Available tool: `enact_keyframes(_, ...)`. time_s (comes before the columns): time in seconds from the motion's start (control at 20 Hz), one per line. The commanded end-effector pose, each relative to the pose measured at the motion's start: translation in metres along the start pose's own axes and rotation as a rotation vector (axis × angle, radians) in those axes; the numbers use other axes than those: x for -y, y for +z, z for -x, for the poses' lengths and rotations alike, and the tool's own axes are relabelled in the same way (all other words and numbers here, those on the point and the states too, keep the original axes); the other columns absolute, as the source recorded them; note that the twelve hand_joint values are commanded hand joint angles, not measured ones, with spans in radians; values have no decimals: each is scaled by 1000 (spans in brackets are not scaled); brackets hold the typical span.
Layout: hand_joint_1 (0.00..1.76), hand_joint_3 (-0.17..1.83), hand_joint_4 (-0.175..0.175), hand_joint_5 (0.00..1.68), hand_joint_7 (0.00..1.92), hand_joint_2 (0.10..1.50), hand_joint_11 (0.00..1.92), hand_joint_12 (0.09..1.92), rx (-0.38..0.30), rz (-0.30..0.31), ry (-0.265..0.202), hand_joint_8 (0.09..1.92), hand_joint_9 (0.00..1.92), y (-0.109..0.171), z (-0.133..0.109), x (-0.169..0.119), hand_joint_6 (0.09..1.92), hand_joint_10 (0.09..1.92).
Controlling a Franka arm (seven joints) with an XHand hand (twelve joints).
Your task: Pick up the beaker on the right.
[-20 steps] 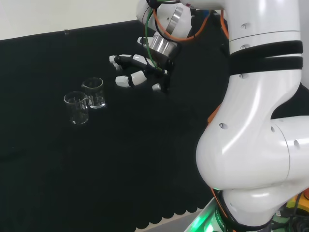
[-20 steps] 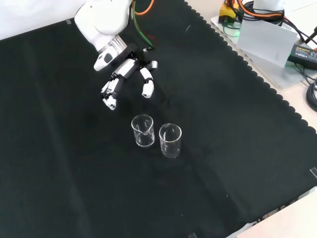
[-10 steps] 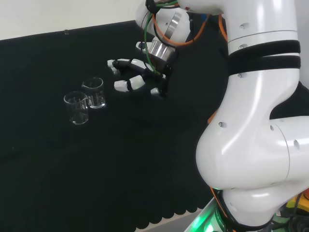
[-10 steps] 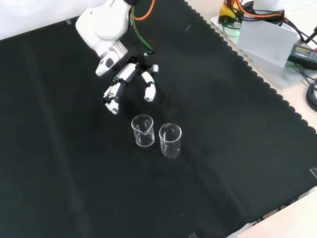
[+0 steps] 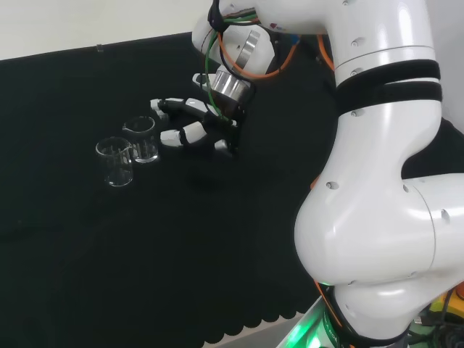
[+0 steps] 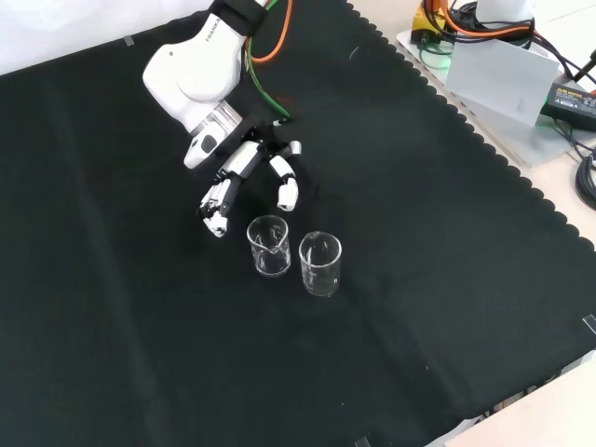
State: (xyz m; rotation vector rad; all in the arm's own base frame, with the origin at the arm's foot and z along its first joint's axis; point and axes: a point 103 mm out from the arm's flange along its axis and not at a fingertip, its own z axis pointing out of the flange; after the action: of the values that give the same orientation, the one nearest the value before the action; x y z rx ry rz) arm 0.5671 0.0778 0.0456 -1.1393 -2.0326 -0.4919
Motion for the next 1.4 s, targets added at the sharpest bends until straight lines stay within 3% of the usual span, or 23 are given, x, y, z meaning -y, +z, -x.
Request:
enact_keyframes(0.05, 804, 716, -63, 210, 87, 485, 0, 1072, -29, 3, -1, 597, 192, 9, -2, -5, 87, 642)
enact_keyframes(0.9, 792, 687, -70, 221, 116, 486, 0, 1061, -58, 4, -17, 615, 216, 24, -8, -13, 87, 657)
enact_keyframes(1.4, 792, 656, -81, 288, 218, 500, 0, 1213, -73, 49, -34, 655, 333, 29, -11, -17, 87, 668)
